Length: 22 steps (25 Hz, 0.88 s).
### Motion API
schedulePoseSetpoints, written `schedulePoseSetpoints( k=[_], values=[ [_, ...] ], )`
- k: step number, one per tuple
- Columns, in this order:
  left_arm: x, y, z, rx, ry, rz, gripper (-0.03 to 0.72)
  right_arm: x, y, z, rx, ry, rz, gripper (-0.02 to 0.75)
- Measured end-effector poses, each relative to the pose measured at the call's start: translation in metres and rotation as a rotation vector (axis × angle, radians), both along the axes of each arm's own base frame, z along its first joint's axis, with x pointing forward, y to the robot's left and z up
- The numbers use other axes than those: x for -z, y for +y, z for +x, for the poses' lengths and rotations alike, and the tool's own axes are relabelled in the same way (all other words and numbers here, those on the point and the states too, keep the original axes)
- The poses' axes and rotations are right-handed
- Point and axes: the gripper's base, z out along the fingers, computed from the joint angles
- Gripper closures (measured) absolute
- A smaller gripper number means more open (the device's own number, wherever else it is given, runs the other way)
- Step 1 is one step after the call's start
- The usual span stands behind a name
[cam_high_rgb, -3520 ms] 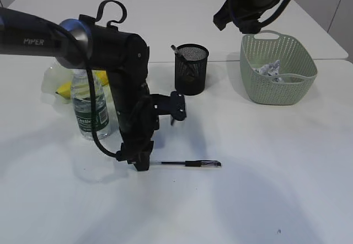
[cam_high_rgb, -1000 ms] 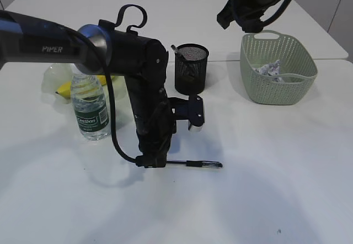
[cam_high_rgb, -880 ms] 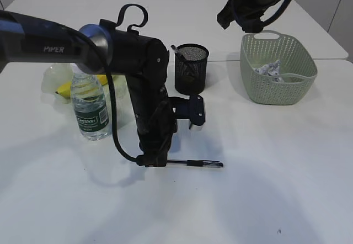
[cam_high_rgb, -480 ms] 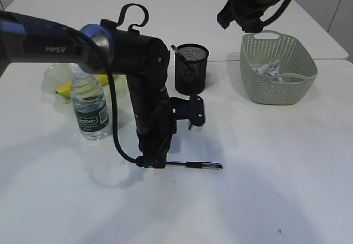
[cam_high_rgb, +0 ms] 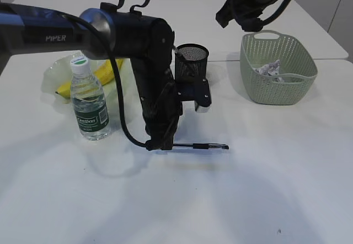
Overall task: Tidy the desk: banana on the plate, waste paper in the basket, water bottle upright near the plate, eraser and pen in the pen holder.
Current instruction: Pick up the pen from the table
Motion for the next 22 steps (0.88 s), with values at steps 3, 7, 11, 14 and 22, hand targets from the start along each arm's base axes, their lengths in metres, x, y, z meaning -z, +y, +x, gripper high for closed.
schedulePoseSetpoints(
  k=[3,7,11,14,22],
  values=[
    [-0.009,-0.003,0.003,-0.005,-0.012,-0.011,0.648,0.000,0.000,0.000,-0.002,-0.003,0.001,0.545],
    [-0.017,-0.004,0.006,-0.024,-0.021,-0.020,0.648,-0.001,0.000,0.001,0.009,-0.012,0.004,0.546],
    [-0.017,-0.004,0.006,-0.028,-0.022,-0.012,0.649,-0.004,-0.004,0.003,0.066,-0.059,-0.008,0.546],
    [-0.017,-0.004,0.006,-0.029,-0.022,-0.011,0.649,-0.008,-0.009,0.005,0.130,-0.110,-0.007,0.546],
    [-0.017,0.004,0.012,-0.074,-0.019,-0.012,0.649,-0.028,-0.040,0.015,0.282,-0.204,0.073,0.546]
  ],
)
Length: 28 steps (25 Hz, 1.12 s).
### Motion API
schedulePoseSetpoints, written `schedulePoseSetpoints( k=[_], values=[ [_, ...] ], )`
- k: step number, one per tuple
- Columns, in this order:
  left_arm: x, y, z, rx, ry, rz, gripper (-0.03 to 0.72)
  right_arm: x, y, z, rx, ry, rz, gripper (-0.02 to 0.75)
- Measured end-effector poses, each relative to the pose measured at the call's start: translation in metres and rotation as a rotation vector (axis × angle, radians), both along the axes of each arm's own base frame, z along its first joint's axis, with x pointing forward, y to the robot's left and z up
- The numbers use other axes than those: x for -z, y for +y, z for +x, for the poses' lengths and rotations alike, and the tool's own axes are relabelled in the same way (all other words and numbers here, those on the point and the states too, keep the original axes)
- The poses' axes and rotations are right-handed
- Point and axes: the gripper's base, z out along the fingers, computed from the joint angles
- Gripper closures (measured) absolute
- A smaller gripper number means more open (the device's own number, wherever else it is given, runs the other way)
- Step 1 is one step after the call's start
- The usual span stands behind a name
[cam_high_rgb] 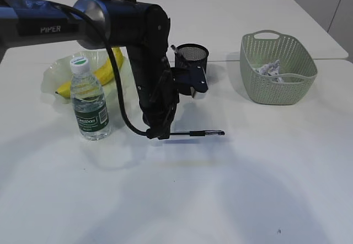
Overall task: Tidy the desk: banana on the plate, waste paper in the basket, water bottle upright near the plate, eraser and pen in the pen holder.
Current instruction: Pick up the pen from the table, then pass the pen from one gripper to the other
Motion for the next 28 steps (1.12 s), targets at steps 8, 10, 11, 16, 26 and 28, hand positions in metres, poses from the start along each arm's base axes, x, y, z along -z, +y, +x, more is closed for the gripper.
schedulePoseSetpoints(
  k=[8,10,11,16,26,28],
  values=[
    [0.000,0.004,0.006,-0.036,-0.015,-0.011,0.648,0.000,-0.058,0.011,0.162,-0.018,0.038,0.546],
    [-0.001,0.004,0.007,-0.038,-0.029,-0.021,0.648,0.000,-0.073,0.012,0.202,-0.020,0.044,0.546],
    [-0.002,0.003,0.008,-0.040,-0.036,-0.026,0.648,0.000,-0.082,0.013,0.222,-0.022,0.048,0.546],
    [-0.025,-0.004,0.018,-0.072,-0.109,-0.087,0.649,0.002,-0.114,0.014,0.298,-0.018,0.088,0.546],
    [-0.088,-0.017,0.037,-0.204,-0.274,-0.273,0.649,0.005,-0.115,0.016,0.291,-0.020,0.191,0.546],
    [-0.098,-0.019,0.039,-0.230,-0.297,-0.305,0.649,0.004,-0.113,0.017,0.281,-0.030,0.208,0.546]
  ],
)
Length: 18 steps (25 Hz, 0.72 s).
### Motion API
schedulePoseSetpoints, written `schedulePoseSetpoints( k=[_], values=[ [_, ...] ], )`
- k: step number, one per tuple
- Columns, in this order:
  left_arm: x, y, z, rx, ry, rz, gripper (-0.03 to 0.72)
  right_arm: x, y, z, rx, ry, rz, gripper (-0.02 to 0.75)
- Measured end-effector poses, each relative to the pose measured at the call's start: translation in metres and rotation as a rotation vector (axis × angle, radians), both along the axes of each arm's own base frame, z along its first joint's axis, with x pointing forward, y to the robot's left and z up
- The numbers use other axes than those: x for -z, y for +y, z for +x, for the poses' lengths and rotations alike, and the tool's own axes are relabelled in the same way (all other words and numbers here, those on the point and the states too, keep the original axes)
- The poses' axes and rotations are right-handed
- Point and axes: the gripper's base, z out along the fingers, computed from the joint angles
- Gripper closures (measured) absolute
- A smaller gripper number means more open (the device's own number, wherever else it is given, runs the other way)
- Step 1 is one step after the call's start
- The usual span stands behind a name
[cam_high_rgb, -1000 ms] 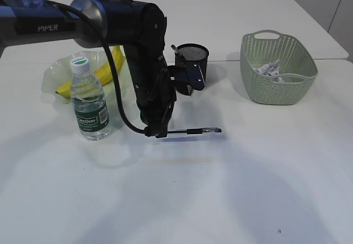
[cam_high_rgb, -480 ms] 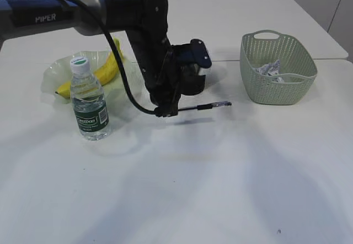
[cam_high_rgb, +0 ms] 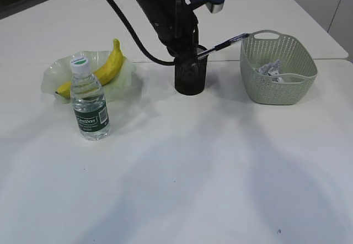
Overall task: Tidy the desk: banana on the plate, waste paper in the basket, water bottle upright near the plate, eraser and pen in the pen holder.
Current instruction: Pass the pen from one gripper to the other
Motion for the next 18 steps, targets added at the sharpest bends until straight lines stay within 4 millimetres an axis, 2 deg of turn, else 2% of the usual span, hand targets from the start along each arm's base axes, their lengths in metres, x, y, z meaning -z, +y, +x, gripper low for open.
schedulePoseSetpoints(
  k=[5,13,18],
  values=[
    [-0.017,-0.005,0.003,-0.027,-0.044,-0.088,0.649,-0.001,0.002,0.002,-0.014,-0.023,0.017,0.546],
    [-0.032,-0.013,0.009,-0.053,-0.133,-0.252,0.649,0.001,0.007,0.003,-0.027,-0.032,0.090,0.546],
    [-0.056,-0.012,0.008,-0.062,-0.216,-0.326,0.649,0.001,0.010,0.004,-0.035,-0.041,0.125,0.546]
  ],
)
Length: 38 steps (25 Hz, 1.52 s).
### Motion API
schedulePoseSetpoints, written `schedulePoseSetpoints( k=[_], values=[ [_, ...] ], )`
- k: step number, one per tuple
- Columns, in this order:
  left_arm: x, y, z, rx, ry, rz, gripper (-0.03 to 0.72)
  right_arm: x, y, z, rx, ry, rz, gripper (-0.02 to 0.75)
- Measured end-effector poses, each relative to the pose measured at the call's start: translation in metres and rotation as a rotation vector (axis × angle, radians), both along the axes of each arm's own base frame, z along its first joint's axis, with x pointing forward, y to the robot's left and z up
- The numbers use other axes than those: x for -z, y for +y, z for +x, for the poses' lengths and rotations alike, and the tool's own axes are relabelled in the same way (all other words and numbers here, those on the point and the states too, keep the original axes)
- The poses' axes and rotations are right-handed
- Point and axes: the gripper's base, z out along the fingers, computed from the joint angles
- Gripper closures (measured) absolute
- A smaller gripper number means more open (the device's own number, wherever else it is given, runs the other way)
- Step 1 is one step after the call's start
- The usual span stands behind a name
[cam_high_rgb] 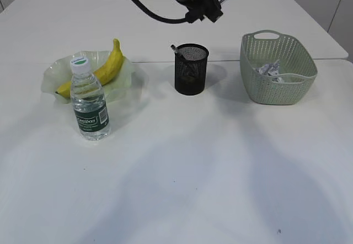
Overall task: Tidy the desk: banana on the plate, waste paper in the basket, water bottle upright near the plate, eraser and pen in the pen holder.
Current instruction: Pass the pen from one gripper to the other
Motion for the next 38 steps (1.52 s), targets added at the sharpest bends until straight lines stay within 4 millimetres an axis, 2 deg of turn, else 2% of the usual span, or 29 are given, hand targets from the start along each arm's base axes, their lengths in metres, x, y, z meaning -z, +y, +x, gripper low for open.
schedulePoseSetpoints(
  k=[5,9,17,23,30,33,38],
  values=[
    [-0.023,0.004,-0.001,-0.019,-0.083,-0.060,0.648,-0.001,0.001,0.001,-0.008,-0.018,0.012,0.546],
    [-0.033,0.010,0.001,-0.036,-0.118,-0.090,0.648,-0.002,0.003,0.003,-0.019,-0.043,0.025,0.546],
    [-0.055,0.022,-0.001,-0.057,-0.167,-0.123,0.648,-0.013,0.011,0.014,-0.081,-0.211,0.100,0.546],
    [-0.087,0.040,-0.006,-0.086,-0.233,-0.177,0.648,-0.022,0.023,0.020,-0.147,-0.336,0.227,0.546],
    [-0.116,0.068,-0.001,-0.152,-0.288,-0.311,0.648,-0.031,0.033,0.023,-0.151,-0.444,0.426,0.546],
    [-0.125,0.075,-0.002,-0.165,-0.284,-0.373,0.647,-0.035,0.038,0.024,-0.133,-0.479,0.568,0.546],
    [-0.128,0.077,-0.003,-0.167,-0.272,-0.404,0.645,-0.039,0.043,0.024,-0.102,-0.502,0.745,0.546]
  ],
)
